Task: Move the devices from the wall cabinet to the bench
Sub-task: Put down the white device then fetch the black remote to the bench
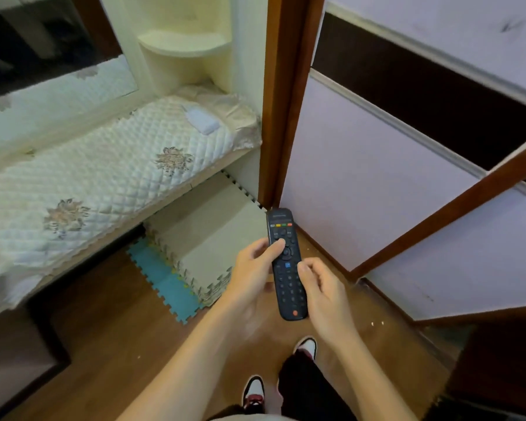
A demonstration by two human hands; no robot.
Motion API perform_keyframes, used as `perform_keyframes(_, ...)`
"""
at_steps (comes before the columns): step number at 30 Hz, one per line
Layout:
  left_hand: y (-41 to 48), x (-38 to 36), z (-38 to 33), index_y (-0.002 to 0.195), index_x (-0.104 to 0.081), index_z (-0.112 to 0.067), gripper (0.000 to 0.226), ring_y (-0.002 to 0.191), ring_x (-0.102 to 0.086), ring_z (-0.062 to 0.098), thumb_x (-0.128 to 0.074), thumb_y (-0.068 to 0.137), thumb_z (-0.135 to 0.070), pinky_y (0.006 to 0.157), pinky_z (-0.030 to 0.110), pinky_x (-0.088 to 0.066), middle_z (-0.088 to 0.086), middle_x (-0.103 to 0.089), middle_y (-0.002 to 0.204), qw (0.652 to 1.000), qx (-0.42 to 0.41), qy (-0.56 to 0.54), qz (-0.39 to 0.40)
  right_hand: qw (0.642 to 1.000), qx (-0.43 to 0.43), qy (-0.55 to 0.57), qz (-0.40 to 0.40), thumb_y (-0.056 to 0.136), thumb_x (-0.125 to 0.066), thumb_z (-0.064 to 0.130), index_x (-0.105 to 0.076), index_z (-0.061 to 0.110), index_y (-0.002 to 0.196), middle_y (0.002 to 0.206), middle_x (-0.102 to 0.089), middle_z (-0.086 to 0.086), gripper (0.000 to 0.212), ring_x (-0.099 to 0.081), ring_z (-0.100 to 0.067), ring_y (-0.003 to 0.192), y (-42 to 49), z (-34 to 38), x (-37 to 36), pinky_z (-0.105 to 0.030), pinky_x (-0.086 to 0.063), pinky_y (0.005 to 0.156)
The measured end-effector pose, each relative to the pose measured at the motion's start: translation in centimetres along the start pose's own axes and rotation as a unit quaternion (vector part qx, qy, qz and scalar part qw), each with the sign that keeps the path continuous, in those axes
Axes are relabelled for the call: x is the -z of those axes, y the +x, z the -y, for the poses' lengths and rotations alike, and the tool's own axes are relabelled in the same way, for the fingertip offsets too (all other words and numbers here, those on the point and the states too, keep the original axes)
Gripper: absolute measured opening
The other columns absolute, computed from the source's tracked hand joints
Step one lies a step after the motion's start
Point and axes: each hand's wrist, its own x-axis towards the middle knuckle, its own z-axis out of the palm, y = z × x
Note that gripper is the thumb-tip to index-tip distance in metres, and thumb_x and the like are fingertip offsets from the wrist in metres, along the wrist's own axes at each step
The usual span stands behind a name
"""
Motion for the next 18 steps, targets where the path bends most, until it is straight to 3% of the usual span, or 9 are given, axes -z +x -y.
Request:
perform_keyframes(3,3.3,1.1,-1.8,0.109,-0.071,-0.015,0.020,0.078,-0.070,0.011,-0.059,0.101,-0.029,0.068,0.031,-0.053,0.008,-0.076,0.095,1.000,0.000,-0.017,-0.026,1.000,0.003,-0.013,0.021,0.103,-0.045,0.036,-0.062,0.026,0.097,0.085,-0.069,0.012,0.021,-0.067,-0.006,0.078,4.7,0.4,-0.8,-0.042,-0.057,0.068)
perform_keyframes(7,8.8,2.3,-4.2,0.106,-0.074,-0.017,0.019,0.088,-0.068,0.022,-0.061,0.100,-0.029,0.076,0.045,-0.047,0.018,-0.074,0.111,0.997,-0.005,-0.046,-0.063,0.998,0.012,-0.020,0.064,0.103,-0.046,0.035,-0.064,0.026,0.096,0.085,-0.071,0.008,0.022,-0.067,-0.008,0.079,12.1,1.1,-1.9,-0.043,-0.057,0.070)
perform_keyframes(11,15.1,2.9,-7.8,0.108,-0.073,-0.014,0.021,0.082,-0.074,0.012,-0.059,0.101,-0.028,0.062,0.027,-0.058,0.005,-0.078,0.100,0.993,-0.010,-0.071,-0.095,0.993,0.008,-0.001,0.117,0.102,-0.046,0.034,-0.065,0.026,0.094,0.086,-0.072,0.009,0.022,-0.068,-0.007,0.078,20.8,2.4,-2.3,-0.039,-0.057,0.069)
perform_keyframes(15,22.1,3.0,-12.1,0.103,-0.075,-0.018,0.020,0.086,-0.073,0.013,-0.062,0.099,-0.033,0.072,0.031,-0.055,0.002,-0.079,0.099,0.986,-0.011,-0.065,-0.155,0.984,0.012,-0.011,0.179,0.103,-0.045,0.035,-0.065,0.027,0.097,0.086,-0.072,0.008,0.022,-0.068,-0.005,0.080,30.3,4.3,-2.4,-0.038,-0.057,0.071)
perform_keyframes(18,26.7,3.0,-15.1,0.101,-0.075,-0.020,0.020,0.080,-0.071,0.011,-0.062,0.099,-0.035,0.069,0.032,-0.051,0.000,-0.078,0.095,0.979,0.002,-0.084,-0.185,0.976,0.015,-0.012,0.218,0.103,-0.044,0.036,-0.065,0.027,0.096,0.086,-0.071,0.013,0.024,-0.068,-0.003,0.079,36.8,5.7,-2.4,-0.033,-0.056,0.069)
